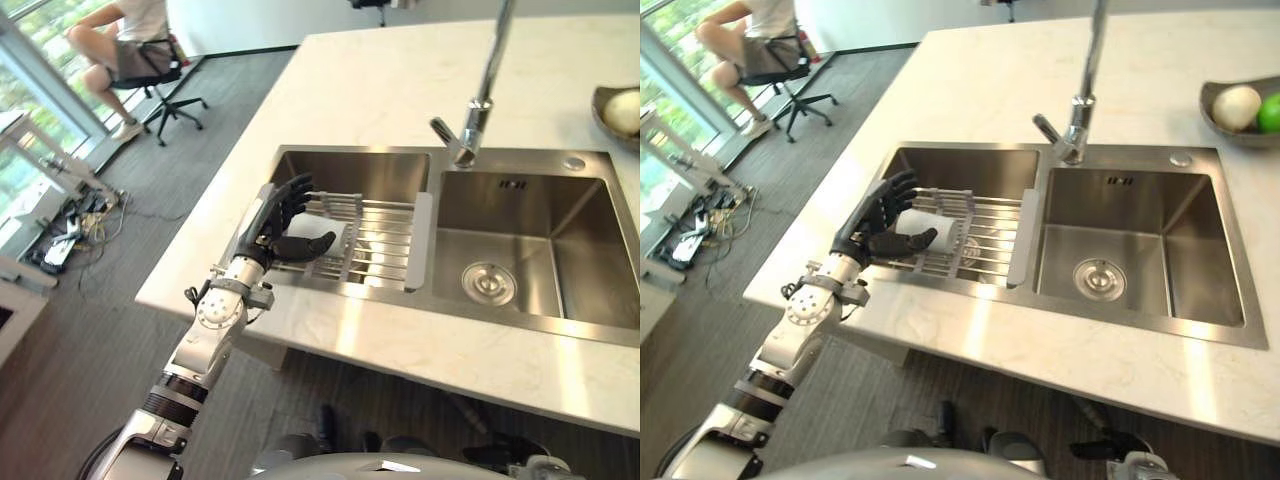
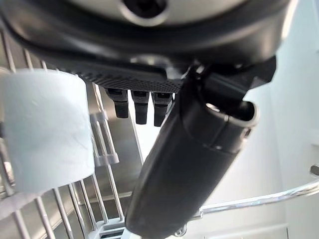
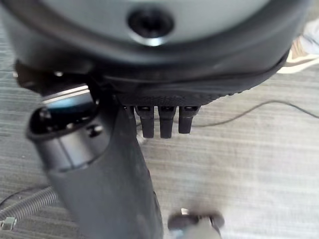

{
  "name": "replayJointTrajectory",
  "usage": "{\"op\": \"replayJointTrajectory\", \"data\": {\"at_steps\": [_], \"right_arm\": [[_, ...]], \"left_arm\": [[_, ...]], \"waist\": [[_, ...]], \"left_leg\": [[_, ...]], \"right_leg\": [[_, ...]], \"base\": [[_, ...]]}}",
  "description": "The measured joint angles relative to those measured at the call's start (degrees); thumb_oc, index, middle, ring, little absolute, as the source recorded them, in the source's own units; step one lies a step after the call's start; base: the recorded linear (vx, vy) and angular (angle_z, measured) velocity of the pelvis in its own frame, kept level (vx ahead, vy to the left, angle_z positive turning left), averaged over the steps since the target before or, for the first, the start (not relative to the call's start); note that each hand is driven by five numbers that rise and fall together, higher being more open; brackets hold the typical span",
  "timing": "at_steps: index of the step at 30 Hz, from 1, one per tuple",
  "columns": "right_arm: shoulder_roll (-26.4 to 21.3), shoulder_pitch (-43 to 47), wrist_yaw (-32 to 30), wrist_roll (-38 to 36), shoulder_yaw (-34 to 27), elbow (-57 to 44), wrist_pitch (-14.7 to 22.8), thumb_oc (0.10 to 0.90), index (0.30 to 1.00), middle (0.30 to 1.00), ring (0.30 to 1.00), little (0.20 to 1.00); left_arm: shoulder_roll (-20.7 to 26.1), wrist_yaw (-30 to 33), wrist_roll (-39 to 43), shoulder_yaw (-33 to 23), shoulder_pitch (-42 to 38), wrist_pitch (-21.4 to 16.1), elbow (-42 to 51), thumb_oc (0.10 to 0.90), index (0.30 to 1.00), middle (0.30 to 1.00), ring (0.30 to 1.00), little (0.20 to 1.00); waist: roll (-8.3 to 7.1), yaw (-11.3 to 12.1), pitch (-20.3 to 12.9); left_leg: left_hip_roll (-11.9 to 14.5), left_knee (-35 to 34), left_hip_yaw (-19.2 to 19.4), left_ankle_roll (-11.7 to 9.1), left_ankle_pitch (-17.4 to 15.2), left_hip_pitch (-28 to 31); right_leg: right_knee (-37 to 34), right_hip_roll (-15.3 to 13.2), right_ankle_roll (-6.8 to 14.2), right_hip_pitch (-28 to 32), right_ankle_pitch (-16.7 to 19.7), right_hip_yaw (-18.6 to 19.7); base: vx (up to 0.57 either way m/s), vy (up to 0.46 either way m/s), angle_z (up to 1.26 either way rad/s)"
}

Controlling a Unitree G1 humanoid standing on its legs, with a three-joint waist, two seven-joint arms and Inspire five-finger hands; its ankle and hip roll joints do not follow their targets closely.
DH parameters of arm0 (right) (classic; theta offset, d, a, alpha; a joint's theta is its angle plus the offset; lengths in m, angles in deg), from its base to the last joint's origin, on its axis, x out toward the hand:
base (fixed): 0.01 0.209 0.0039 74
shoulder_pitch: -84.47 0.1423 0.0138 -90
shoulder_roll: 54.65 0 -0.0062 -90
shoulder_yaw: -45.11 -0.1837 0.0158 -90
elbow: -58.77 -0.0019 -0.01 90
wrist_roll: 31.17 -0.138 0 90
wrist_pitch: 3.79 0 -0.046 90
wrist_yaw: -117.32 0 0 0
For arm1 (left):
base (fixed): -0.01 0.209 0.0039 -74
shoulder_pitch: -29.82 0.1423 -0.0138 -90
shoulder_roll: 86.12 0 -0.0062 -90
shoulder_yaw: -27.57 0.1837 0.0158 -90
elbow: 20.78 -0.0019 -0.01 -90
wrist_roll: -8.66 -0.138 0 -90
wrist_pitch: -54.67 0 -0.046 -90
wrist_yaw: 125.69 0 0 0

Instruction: Place the dishes in the dishwasher.

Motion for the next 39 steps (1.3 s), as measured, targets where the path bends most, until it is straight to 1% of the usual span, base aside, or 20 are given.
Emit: {"op": "replayJointTrajectory", "data": {"at_steps": [1,2,3,4,7,8,9,11,13,17,20,22,23,24,25,27,29,32,35,39], "right_arm": [[0.12,-0.91,-0.64,0.04,-0.41,0.74,-0.16,0.8,0.9,0.9,0.9,0.9],[1.54,-1.56,-0.38,0.07,-0.85,2.15,-0.93,0.8,0.9,0.9,0.9,0.9],[2.51,-3.1,0.04,0.13,-0.69,2.66,-1.75,0.8,0.9,0.9,0.9,0.9],[2.91,-4.58,0.44,0.15,-0.58,2.72,-1.5,0.8,0.9,0.9,0.9,0.9],[3.09,-4.75,0.67,0.45,-0.84,2.65,-1.27,0.8,0.9,0.9,0.9,0.9],[3.14,-4.54,0.6,0.53,-0.77,2.77,-1.55,0.8,0.9,0.9,0.9,0.9],[3.14,-4.54,0.6,0.53,-0.77,2.77,-1.55,0.8,0.9,0.9,0.9,0.9],[3.57,-4.09,0.67,0.53,-0.72,1.79,-1.22,0.8,0.9,0.9,0.9,0.9],[4.03,-3.4,0.58,0.5,-0.84,1.09,-0.63,0.8,0.9,0.9,0.9,0.9],[5.88,-2.14,0.75,0.52,-0.83,1.03,-0.09,0.8,0.9,0.9,0.9,0.9],[7.95,-1.62,1.07,0.52,-0.74,1.76,-0.38,0.8,0.9,0.9,0.9,0.9],[8.24,-1.17,1.12,0.52,-0.69,1.94,-1.05,0.8,0.9,0.9,0.9,0.9],[8.23,-0.49,1.01,0.48,-0.59,2.17,-1.25,0.8,0.9,0.9,0.9,0.9],[8.22,-0.12,0.84,0.41,0.08,3.07,-1.36,0.8,0.9,0.9,0.9,0.9],[8.42,-0.47,0.84,0.43,0.48,4.42,-1.95,0.8,0.9,0.9,0.9,0.9],[8.86,-0.21,1.55,0.46,0.4,4.92,-2.57,0.8,0.9,0.9,0.9,0.9],[7.81,0.29,1.6,0.59,0.6,4.94,-3.08,0.8,0.9,0.9,0.9,0.9],[7.08,-0.01,1.44,0.58,0.53,5.19,-2.92,0.8,0.9,0.9,0.9,0.9],[6.84,0.56,1.61,0.54,2.55,3.57,-2.57,0.8,0.9,0.9,0.9,0.9],[7.26,-1.05,2.54,0.35,2.64,2.57,-1.26,0.8,0.9,0.9,0.9,0.9]], "left_arm": [[-1.93,-0.2,-0.03,0.81,-1.57,0.76,-2.21,0.8,0.9,0.9,0.9,0.9],[-1.79,-1.16,-0.07,1.48,-2.42,1.66,-2.46,0.8,0.9,0.9,0.9,0.9],[-1.8,-1.27,-0.07,1.48,-1.76,1.53,-2.08,0.8,0.9,0.9,0.9,0.9],[-1.45,-1.21,-0.08,1.38,-1.28,1.26,-1.57,0.8,0.9,0.9,0.9,0.9],[-0.29,-1.21,-0.68,0.14,-1.42,1.19,-1.35,0.8,0.9,0.9,0.9,0.9],[-0.24,-1.33,-0.7,0.15,-1.31,1.4,-1.35,0.8,0.9,0.9,0.9,0.9],[-0.24,-1.33,-0.7,0.15,-1.31,1.4,-1.35,0.8,0.9,0.9,0.9,0.9],[0.99,-1.37,-0.71,0.16,-0.73,1.42,-1.3,0.8,0.9,0.9,0.9,0.9],[2.12,-1.41,-1.57,0.18,-0.74,1.47,-1.24,0.8,0.9,0.9,0.9,0.9],[4.75,-1.37,-2.96,0.13,-0.55,2.17,-1.22,0.8,0.9,0.9,0.9,0.9],[5.28,-1.27,-3.97,-1.06,-0.74,1.86,-0.75,0.8,0.9,0.9,0.9,0.9],[5.3,-1.37,-3.97,-1.36,-2.35,1.87,-0.32,0.8,0.9,0.9,0.9,0.9],[5.15,-1.43,-3.96,-1.41,-2.88,1.88,-0.29,0.8,0.9,0.9,0.9,0.9],[4.14,-1.56,-3.93,-1.42,-3.48,2.34,-0.41,0.8,0.9,0.9,0.9,0.9],[3.16,-1.86,-3.76,-1.21,-3.33,2.37,-0.18,0.8,0.9,0.9,0.9,0.9],[4.28,-2.09,-2.13,-1.45,-3.02,2.36,0.42,0.8,0.9,0.9,0.9,0.9],[4.29,-2.34,0.03,-1.8,-0.02,2.46,0.75,0.8,0.9,0.9,0.9,0.9],[4.04,-3.3,2.69,-1.96,3.42,2.46,2.05,0.8,0.9,0.9,0.9,0.9],[4.31,-4.21,5.13,-2.05,6.08,2.45,3.66,0.8,0.9,0.9,0.9,0.9],[5.73,-4.72,4.49,-2.15,6.08,2.32,3.89,0.8,0.9,0.9,0.9,0.9]], "waist": [[1.43,-1.54,0.67],[-0.65,-2.14,1.77],[-2.02,-1.81,1.72],[-2.48,-1.27,1.07],[-3.77,-1.3,0.43],[-4.96,-1.23,0.28],[-4.96,-1.23,0.28],[-6.67,-0.51,-0.15],[-7.87,-0.66,-0.36],[-8.99,0.44,0.26],[-8.83,0.91,0.93],[-8.26,0.64,2.31],[-7.52,1.02,2.84],[-7.0,1.53,3.34],[-6.83,2.13,3.22],[-8.62,4.06,3.46],[-7.58,4.73,2.44],[-7.46,5.33,0.2],[-7.12,6.63,-2.43],[-6.8,6.48,-4.67]], "left_leg": [[1.16,-0.06,0.48,-2.47,-0.02,0.74],[0.01,2.26,1.22,-2.86,0.44,1.53],[-0.5,1.77,1.38,-3.11,0.66,2.71],[-0.4,1.54,2.08,-4.05,1.44,2.75],[0.09,-1.57,3.52,-4.2,0.62,5.0],[0.07,-1.44,3.48,-4.06,0.51,5.28],[0.07,-1.44,3.48,-4.06,0.51,5.28],[0.02,-1.42,4.21,-3.52,0.2,5.48],[0.17,-1.57,5.23,-3.46,-0.55,5.54],[-0.21,-1.56,7.28,-3.57,-1.33,4.29],[0.24,-1.57,9.21,-4.02,-4.17,3.18],[0.61,-1.57,8.79,-3.29,-5.67,2.47],[1.44,-1.59,8.5,-1.98,-6.03,1.86],[1.49,-1.54,8.03,-1.67,-5.99,1.65],[0.99,-1.56,7.12,-1.43,-5.89,1.96],[-0.64,-1.57,6.54,-2.33,-5.14,1.67],[0.24,-1.89,5.86,-3.24,-4.65,1.83],[1.15,-1.92,5.33,-4.06,-4.43,2.04],[2.1,-1.89,4.38,-4.67,-3.63,2.35],[2.08,-1.86,1.99,-5.02,-3.35,2.44]], "right_leg": [[-4.49,0.7,0.67,4.06,2.08,-2.96],[-6.49,-0.42,-0.17,7.28,2.65,-2.95],[-6.23,-0.92,-0.05,8.23,2.51,-2.48],[-7.14,-0.61,-0.03,9.05,2.51,-2.25],[-9.64,0.11,-0.02,9.58,2.54,-0.36],[-9.66,-0.03,0.1,9.6,2.61,0.21],[-9.66,-0.03,0.1,9.6,2.61,0.21],[-10.02,-0.1,1.92,9.79,3.75,1.42],[-9.87,-0.02,2.07,8.9,3.84,2.03],[-10.48,-0.63,4.21,6.68,5.16,3.6],[-10.74,-0.3,4.97,4.91,5.38,3.58],[-10.59,0.02,4.98,3.9,5.34,3.23],[-10.63,-0.15,4.91,4.15,4.97,3.21],[-8.17,-0.47,6.01,3.81,3.68,2.94],[-6.37,-2.55,6.46,4.95,3.3,1.86],[-11.9,-6.07,7.63,9.1,2.77,1.97],[-15.39,-5.27,7.01,11.28,4.57,0.21],[-19.59,-4.45,6.55,13.32,6.85,-1.71],[-19.61,-2.95,5.98,14.37,6.83,-2.77],[-19.37,-2.55,5.1,15.44,6.18,-4.95]], "base": [[0.05,0.078,0.1],[0.03,0.058,0.09],[0.05,0.105,-0.27],[0.03,0.1,-0.53],[-0.02,0.104,-0.39],[-0.02,0.063,-0.16],[-0.04,0.064,-0.21],[-0.09,0.103,-0.28],[-0.11,0.072,-0.16],[-0.12,0.036,-0.32],[-0.14,-0.029,-0.29],[-0.1,-0.077,0.01],[-0.07,-0.106,0.05],[-0.02,-0.042,0.18],[0.0,-0.131,0.19],[0.03,-0.131,0.22],[0.05,-0.138,0.19],[0.03,-0.094,0.08],[0.03,-0.11,0.18],[0.03,-0.058,0.27]]}}
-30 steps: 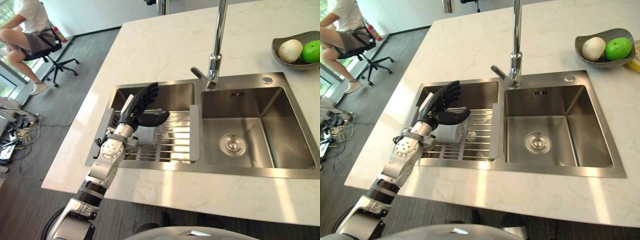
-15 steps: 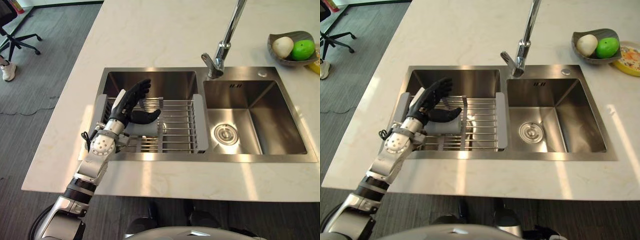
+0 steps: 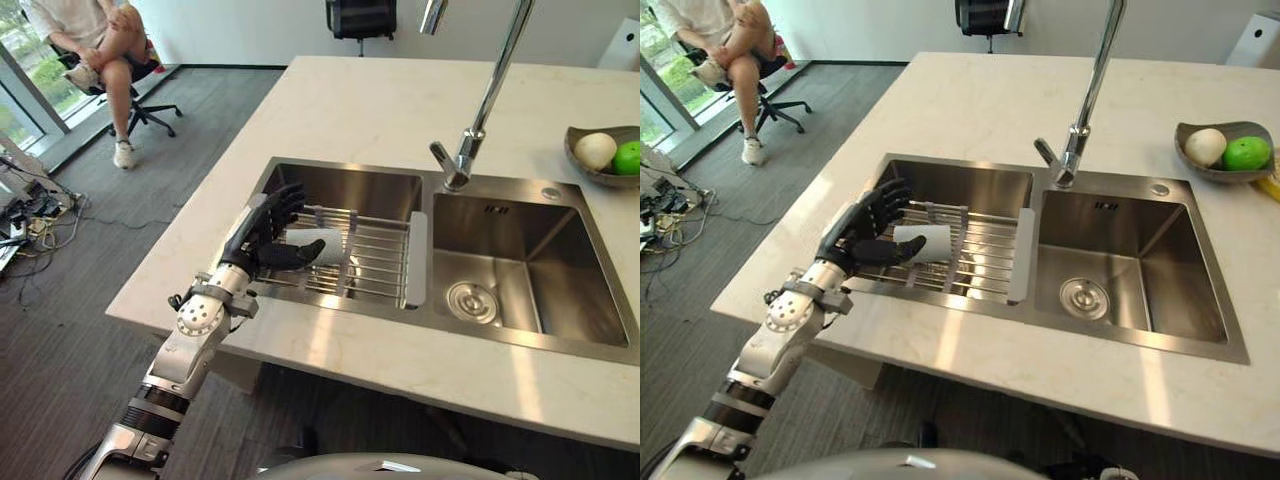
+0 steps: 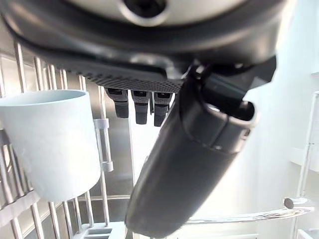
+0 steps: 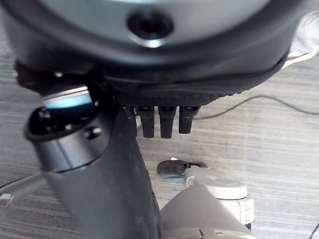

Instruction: Place the dishes in the dishwasher.

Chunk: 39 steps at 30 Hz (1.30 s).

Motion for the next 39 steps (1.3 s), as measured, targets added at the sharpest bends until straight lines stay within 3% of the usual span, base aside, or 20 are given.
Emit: {"op": "replayJointTrajectory", "data": {"at_steps": [1,4,8,12,17,23,28,39], "right_arm": [[0.0,0.0,0.0,0.0,0.0,0.0,0.0,0.8,0.9,0.9,0.9,0.9],[0.02,-1.21,0.44,-0.4,-0.11,0.69,-0.25,0.8,0.9,0.9,0.9,0.9],[0.03,-2.81,0.8,-2.13,-0.07,1.56,-0.48,0.8,0.9,0.9,0.9,0.9],[0.07,-5.34,1.76,-2.12,0.03,1.88,-0.72,0.8,0.9,0.9,0.9,0.9],[0.02,-6.14,2.1,-2.17,0.01,1.8,-1.05,0.8,0.9,0.9,0.9,0.9],[-0.1,-6.4,2.09,-2.18,0.04,1.4,-0.98,0.8,0.9,0.9,0.9,0.9],[-0.54,-6.66,2.2,-2.18,0.03,1.43,-0.98,0.8,0.9,0.9,0.9,0.9],[-0.54,-6.79,2.4,-2.16,0.06,1.37,-1.03,0.8,0.9,0.9,0.9,0.9]], "left_arm": [[0.0,0.0,0.0,0.0,0.0,0.0,0.0,0.8,0.9,0.9,0.9,0.9],[7.34,-0.12,-8.99,0.01,-0.32,0.0,1.37,0.8,0.9,0.9,0.9,0.9],[9.08,-0.39,-14.65,0.27,-1.48,-0.27,1.79,0.8,0.9,0.9,0.9,0.9],[12.94,-2.22,-22.18,6.05,-6.4,-0.3,1.71,0.8,0.9,0.9,0.9,0.9],[13.34,-5.08,-27.16,10.86,-10.16,-0.93,1.72,0.8,0.9,0.9,0.9,0.9],[12.27,-6.39,-28.19,13.83,-10.98,-1.07,1.32,0.8,0.9,0.9,0.9,0.9],[12.3,-6.58,-32.36,14.09,-10.98,-0.69,-2.17,0.8,0.9,0.9,0.9,0.9],[12.3,-6.33,-38.92,14.09,-10.98,0.27,-3.76,0.8,0.9,0.9,0.9,0.9]], "waist": [[0.0,0.0,0.0],[0.16,-0.64,-0.64],[0.2,-1.13,-0.78],[-0.22,-2.38,-1.63],[0.17,-4.37,-2.24],[0.87,-4.66,-2.7],[1.39,-4.65,-3.02],[0.98,-4.51,-2.6]], "left_leg": [[0.0,0.0,0.0,0.0,0.0,0.0],[-0.07,0.02,-0.33,0.01,0.02,0.1],[-0.4,-0.05,-0.57,0.12,0.07,0.1],[-0.67,-0.07,-0.54,0.27,0.04,0.06],[-0.62,-0.08,-0.19,0.26,0.02,0.09],[-0.42,-0.06,0.21,0.19,-0.03,0.08],[-0.27,-0.07,0.94,0.11,-0.2,0.07],[-0.28,-0.07,1.16,0.13,-0.29,0.08]], "right_leg": [[0.0,0.0,0.0,0.0,0.0,0.0],[0.01,-0.03,-0.12,0.31,-0.1,-0.43],[-0.02,-0.43,-0.05,0.47,-0.14,-0.79],[0.0,-0.73,0.03,0.41,-0.19,-0.74],[-0.03,-0.75,0.03,0.25,-0.12,-0.07],[-0.03,-0.61,0.02,-0.14,-0.12,0.29],[-0.05,-0.55,0.1,-0.38,-0.17,0.77],[-0.04,-0.58,0.1,-0.46,-0.18,0.98]], "base": [[0.02,-0.025,0.16],[0.01,-0.016,0.04],[0.03,-0.019,0.05],[0.0,0.0,0.0],[0.02,-0.013,-0.07],[0.01,-0.01,-0.04],[0.01,-0.012,-0.04],[0.0,0.0,0.0]]}}
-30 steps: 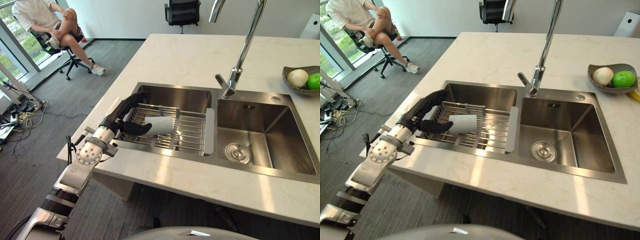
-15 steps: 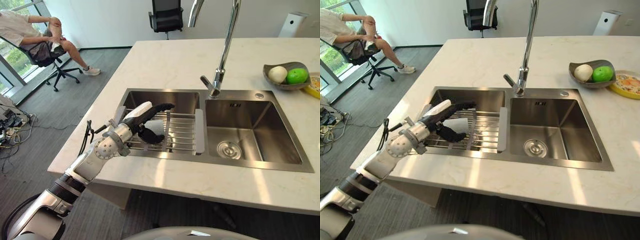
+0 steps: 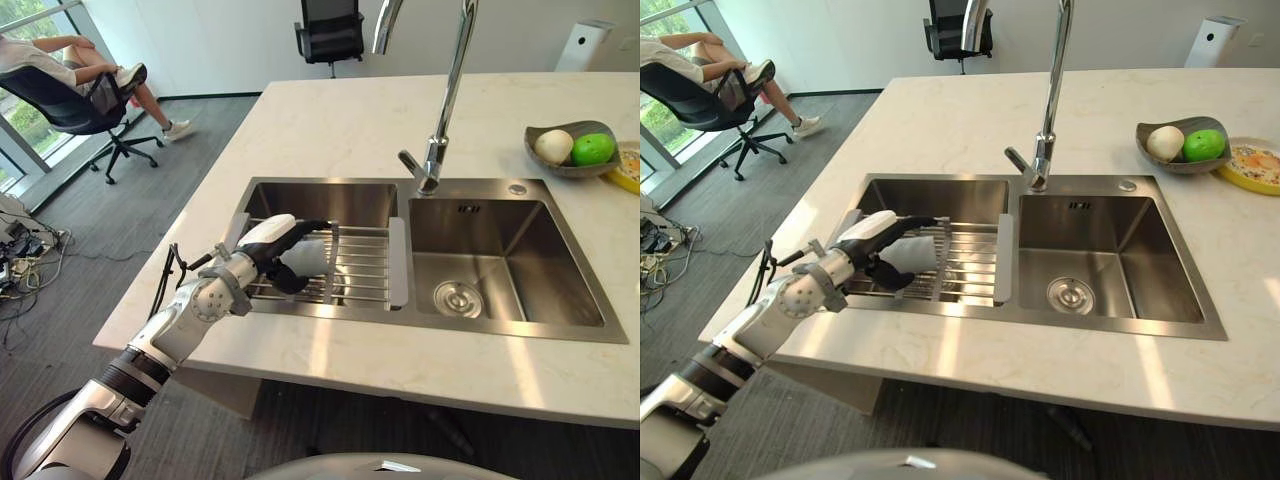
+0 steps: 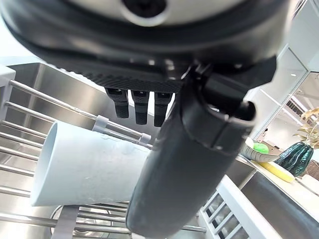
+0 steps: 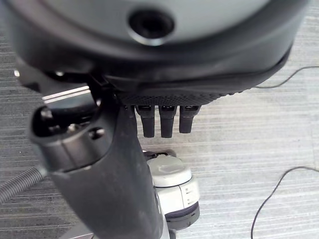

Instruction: Place the dishes in the dishwasher.

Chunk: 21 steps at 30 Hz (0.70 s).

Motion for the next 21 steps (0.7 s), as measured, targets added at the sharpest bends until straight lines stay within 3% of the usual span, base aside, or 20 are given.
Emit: {"op": "replayJointTrajectory", "data": {"at_steps": [21], "right_arm": [[-0.03,1.53,-0.46,0.22,1.15,0.0,-0.24,0.8,0.9,0.9,0.9,0.9]], "left_arm": [[-3.3,3.44,-4.77,4.62,-6.9,2.6,-16.15,0.8,0.9,0.9,0.9,0.9]], "waist": [[-0.61,-1.19,1.2]], "left_leg": [[0.07,0.01,1.46,-0.07,-0.44,0.01]], "right_leg": [[0.03,-0.11,-0.05,-0.79,0.08,1.22]], "base": [[0.01,0.0,-0.03]]}}
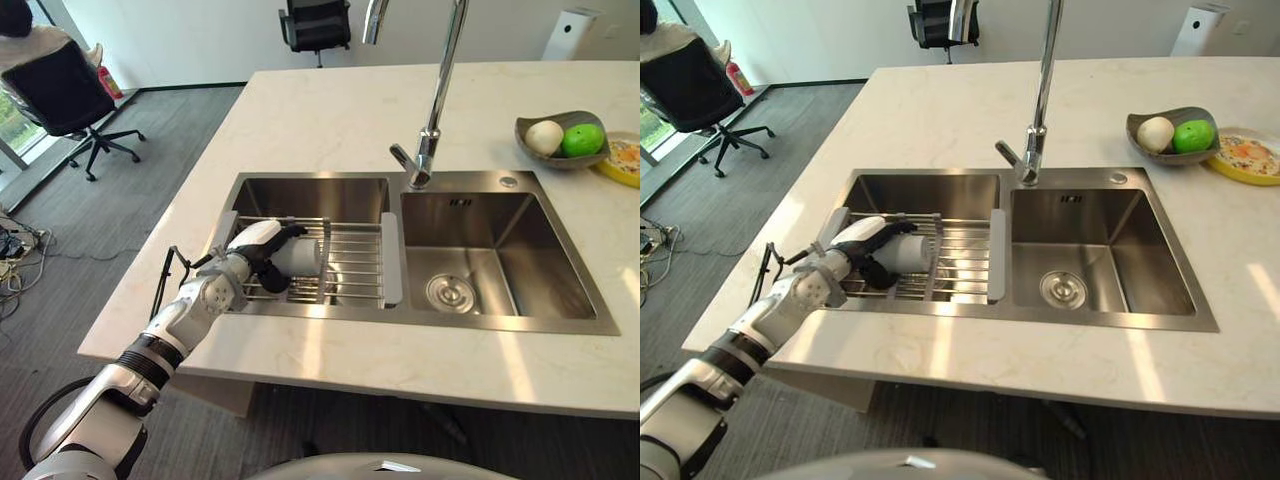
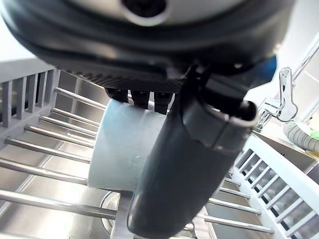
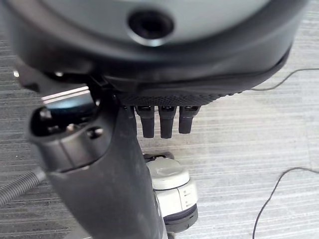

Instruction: Place the dishes in the dishwasher.

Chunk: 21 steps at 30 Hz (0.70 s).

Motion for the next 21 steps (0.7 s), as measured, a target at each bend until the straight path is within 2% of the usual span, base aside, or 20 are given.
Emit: {"op": "replayJointTrajectory", "data": {"at_steps": [3,4,5,6,7,12,14,21], "right_arm": [[-0.15,0.1,-0.01,-0.01,-0.07,-0.07,-0.03,0.8,0.9,0.9,0.9,0.9],[-0.28,0.1,-0.01,0.0,-0.06,-0.05,-0.17,0.8,0.9,0.9,0.9,0.9],[-0.48,0.15,0.01,0.0,-0.04,-0.05,-0.27,0.8,0.9,0.9,0.9,0.9],[-0.63,0.16,0.02,0.0,-0.04,-0.03,-0.29,0.8,0.9,0.9,0.9,0.9],[-0.71,0.15,0.01,0.01,-0.03,-0.01,-0.31,0.8,0.9,0.9,0.9,0.9],[-1.18,0.18,0.02,0.1,0.05,0.01,-0.58,0.8,0.9,0.9,0.9,0.9],[-1.56,0.72,0.04,0.48,1.14,0.09,-1.11,0.8,0.9,0.9,0.9,0.9],[-1.6,1.28,-0.08,0.51,1.74,0.08,-1.17,0.8,0.9,0.9,0.9,0.9]], "left_arm": [[-0.31,0.25,-0.9,1.03,-1.37,-0.04,-1.96,0.8,0.9,0.9,0.9,0.9],[-0.3,0.08,-1.06,1.87,-2.57,0.36,-2.92,0.755,0.832,0.832,0.832,0.832],[-0.31,-0.11,-1.18,2.22,-3.2,0.62,-3.72,0.59,0.585,0.585,0.585,0.585],[-0.35,-0.12,-1.4,3.01,-4.03,0.75,-4.65,0.46,0.389,0.389,0.389,0.389],[-0.38,-0.13,-1.58,3.77,-4.82,0.75,-5.37,0.406,0.309,0.309,0.309,0.309],[-0.7,-0.95,-2.64,4.65,-6.98,1.23,-6.96,0.4,0.3,0.3,0.3,0.3],[-2.14,-0.68,-4.41,6.73,-9.82,1.27,-10.02,0.4,0.3,0.3,0.3,0.3],[-2.25,-0.82,-6.47,8.43,-10.69,1.08,-9.83,0.4,0.3,0.3,0.3,0.3]], "waist": [[0.16,-0.28,0.28],[0.29,-0.24,0.47],[0.4,-0.31,0.6],[0.51,-0.3,0.7],[0.57,-0.3,0.77],[0.9,-0.43,0.99],[1.02,-0.28,0.95],[1.28,-0.57,1.03]], "left_leg": [[0.02,0.0,0.34,0.0,-0.02,0.0],[0.03,0.0,0.37,0.01,-0.02,0.0],[0.03,0.0,0.5,0.0,-0.02,0.0],[0.05,0.0,0.61,0.0,-0.02,0.0],[0.07,0.0,0.66,0.0,-0.02,-0.02],[0.19,-0.01,1.25,-0.04,-0.1,-0.12],[0.16,0.0,1.51,0.02,-0.15,-0.25],[0.18,0.26,1.72,0.04,-0.16,-0.21]], "right_leg": [[0.0,-0.02,0.11,-0.2,0.07,0.43],[0.0,-0.02,0.17,-0.21,0.11,0.49],[0.0,-0.02,0.22,-0.31,0.13,0.68],[0.0,-0.02,0.26,-0.36,0.15,0.8],[0.0,-0.02,0.28,-0.41,0.16,0.83],[0.01,0.03,0.36,-0.77,0.16,1.27],[0.03,-0.02,0.33,-0.99,0.32,1.52],[0.04,-0.01,0.24,-1.07,0.41,1.73]], "base": [[0.0,0.002,-0.05],[-0.01,-0.004,-0.04],[0.0,-0.002,-0.05],[0.0,-0.002,-0.05],[0.0,-0.002,-0.06],[0.0,0.0,-0.06],[0.0,0.001,-0.04],[-0.01,-0.003,-0.02]]}}
